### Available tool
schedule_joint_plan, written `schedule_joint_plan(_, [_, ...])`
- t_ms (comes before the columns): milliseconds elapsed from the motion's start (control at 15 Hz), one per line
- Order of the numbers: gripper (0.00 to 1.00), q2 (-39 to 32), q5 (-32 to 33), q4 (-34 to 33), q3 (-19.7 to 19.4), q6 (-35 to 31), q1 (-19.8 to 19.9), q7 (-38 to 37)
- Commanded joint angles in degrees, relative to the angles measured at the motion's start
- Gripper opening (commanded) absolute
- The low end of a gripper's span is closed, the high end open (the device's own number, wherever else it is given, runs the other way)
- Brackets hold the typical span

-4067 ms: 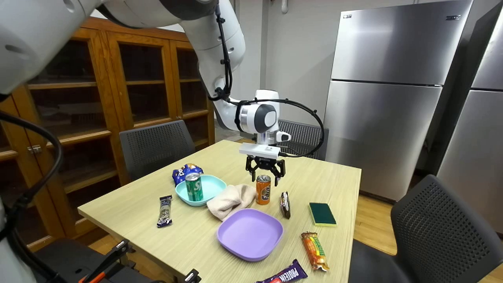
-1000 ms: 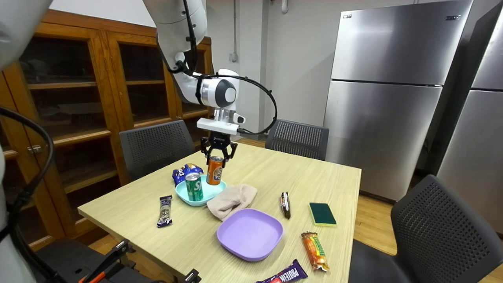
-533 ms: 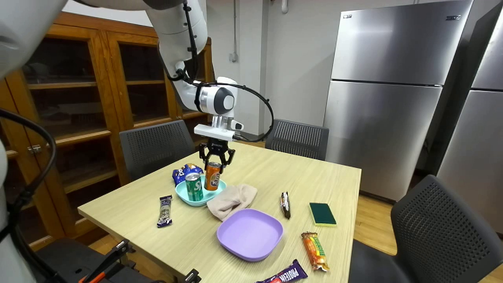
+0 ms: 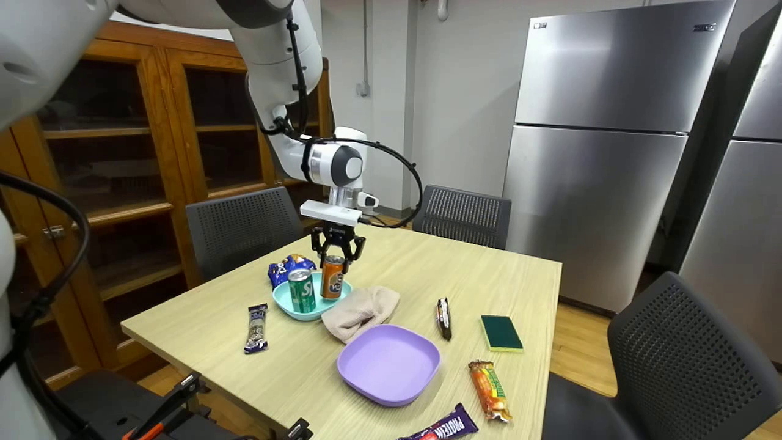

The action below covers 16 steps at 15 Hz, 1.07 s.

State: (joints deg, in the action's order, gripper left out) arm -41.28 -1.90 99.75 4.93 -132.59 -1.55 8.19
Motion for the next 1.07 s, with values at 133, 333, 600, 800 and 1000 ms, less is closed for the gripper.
schedule_joint_plan(133, [0.38,0.27,1.31,-0.01,-1.43,-3.07,-1.42,-2.81])
schedule_joint_plan(333, [0.38,0.19,1.46,0.41,-1.80,-4.02,-1.57,-2.98])
schedule_joint_plan(600, [0.38,-0.03,1.47,0.61,-1.85,-4.57,-1.45,-2.51])
schedule_joint_plan(800, [0.38,-0.41,1.46,0.64,-1.82,-5.09,-1.43,-2.47])
schedule_joint_plan(1000, [0.88,-0.12,1.54,1.02,-1.82,-4.93,-1.44,-2.41])
